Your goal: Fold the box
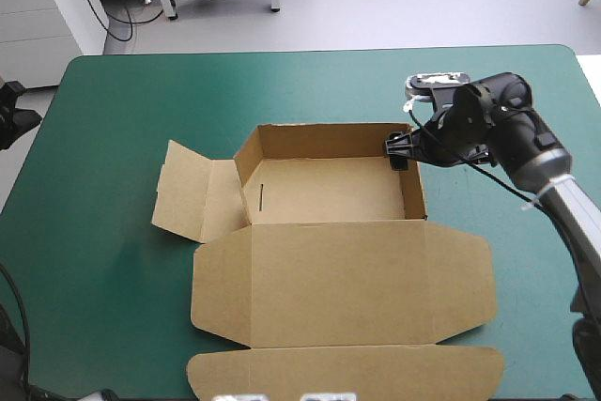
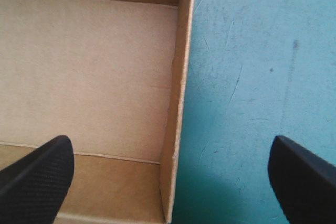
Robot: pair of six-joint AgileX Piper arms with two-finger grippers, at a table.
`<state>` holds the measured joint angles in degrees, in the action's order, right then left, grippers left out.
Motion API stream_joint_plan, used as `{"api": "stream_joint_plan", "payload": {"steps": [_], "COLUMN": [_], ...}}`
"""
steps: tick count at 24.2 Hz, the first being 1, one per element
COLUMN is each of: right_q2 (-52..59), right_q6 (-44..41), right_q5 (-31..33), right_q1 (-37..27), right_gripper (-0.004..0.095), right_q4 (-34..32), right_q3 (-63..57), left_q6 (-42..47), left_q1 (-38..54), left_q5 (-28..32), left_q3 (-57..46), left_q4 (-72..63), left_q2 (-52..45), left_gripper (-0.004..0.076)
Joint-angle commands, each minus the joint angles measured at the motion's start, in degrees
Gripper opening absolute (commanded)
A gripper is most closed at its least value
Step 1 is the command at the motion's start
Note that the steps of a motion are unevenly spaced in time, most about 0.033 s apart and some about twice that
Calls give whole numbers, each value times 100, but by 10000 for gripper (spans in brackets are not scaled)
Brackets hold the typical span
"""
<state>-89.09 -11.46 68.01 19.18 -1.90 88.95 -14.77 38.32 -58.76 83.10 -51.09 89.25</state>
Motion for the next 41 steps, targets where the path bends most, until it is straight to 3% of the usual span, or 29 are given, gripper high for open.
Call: {"api": "stream_joint_plan", "payload": {"steps": [1, 17, 22, 26, 27, 28, 32, 35, 41], "right_q2": [-301, -1142, -1243, -1291, -1291, -1291, -1146, -630, 662], "right_q6": [146, 146, 146, 329, 343, 353, 556, 744, 1146], "right_q5": [-141, -252, -100, -100, -100, -100, -100, -100, -100], "right_q1": [-25, -34, -179, -302, -302, -302, -314, -493, -1053], "right_gripper": [924, 896, 685, 258, 87, -8, -21, -21, -21], "right_q4": [-81, -89, 0, 353, 404, 451, 529, 569, 1086], "right_q3": [133, 133, 133, 133, 133, 133, 173, 600, 1465], "left_q6": [26, 26, 26, 26, 26, 26, -53, -681, -864], "left_q1": [5, 5, 5, 5, 5, 5, 5, 5, 5], "left_q5": [103, 123, 123, 123, 126, 126, 31, -51, -332], "left_q3": [145, 145, 145, 145, 145, 145, 145, 145, 145], "left_q4": [-358, -358, -358, -358, -358, -358, -382, -568, -531], "left_q2": [-250, -250, -250, -250, -250, -250, -250, -250, -250], "left_gripper": [-8, -8, -8, -8, -8, -8, -8, -8, -8]}}
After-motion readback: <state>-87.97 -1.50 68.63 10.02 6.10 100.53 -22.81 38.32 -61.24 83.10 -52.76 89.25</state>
